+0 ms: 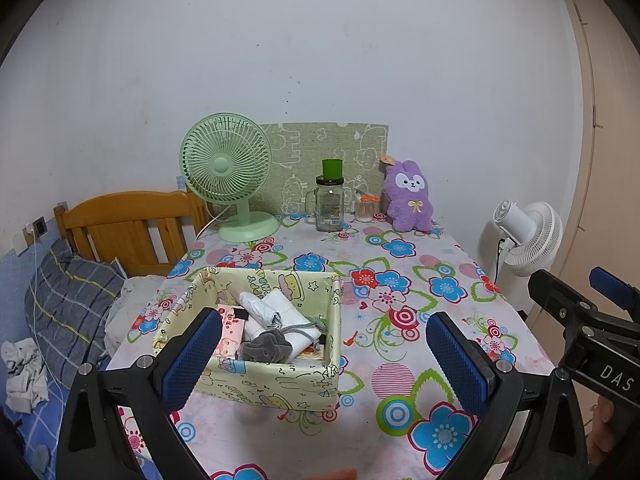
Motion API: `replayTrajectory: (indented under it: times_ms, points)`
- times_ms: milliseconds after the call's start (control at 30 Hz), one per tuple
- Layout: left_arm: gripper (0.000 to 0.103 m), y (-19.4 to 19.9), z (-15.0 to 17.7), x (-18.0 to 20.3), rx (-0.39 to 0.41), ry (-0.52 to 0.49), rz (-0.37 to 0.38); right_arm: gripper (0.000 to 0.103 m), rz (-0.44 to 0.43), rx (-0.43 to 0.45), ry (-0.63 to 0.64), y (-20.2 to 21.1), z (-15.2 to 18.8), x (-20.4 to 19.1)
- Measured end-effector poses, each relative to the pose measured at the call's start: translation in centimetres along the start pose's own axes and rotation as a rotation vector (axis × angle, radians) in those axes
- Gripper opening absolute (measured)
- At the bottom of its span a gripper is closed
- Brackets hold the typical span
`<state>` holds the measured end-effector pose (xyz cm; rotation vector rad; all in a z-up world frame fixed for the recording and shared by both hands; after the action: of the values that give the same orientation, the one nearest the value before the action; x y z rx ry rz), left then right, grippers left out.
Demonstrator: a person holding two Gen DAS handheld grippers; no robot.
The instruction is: Organize soft objects
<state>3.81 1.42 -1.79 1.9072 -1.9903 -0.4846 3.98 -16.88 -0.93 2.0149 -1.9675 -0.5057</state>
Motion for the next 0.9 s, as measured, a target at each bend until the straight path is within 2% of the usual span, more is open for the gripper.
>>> replayTrajectory:
  times_ms: [900]
  points:
    - [0.103,0.25,-0.28,0.0,0.009,-0.001,-0.004,0.103,0.0,0.008,-0.004,0.1,-0.28,-0.25]
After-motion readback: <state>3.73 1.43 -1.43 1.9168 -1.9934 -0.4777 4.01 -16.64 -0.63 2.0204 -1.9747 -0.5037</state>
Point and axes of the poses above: each gripper's, at about its wrist camera, not at the fingertips, and y roughly against the way its jaws point, x to its right, z to its underside, the point moved 6 cm from there along -y, roughly the way its jaws point, and after that the axes turned 2 degrees about z, right-handed, at the moved point
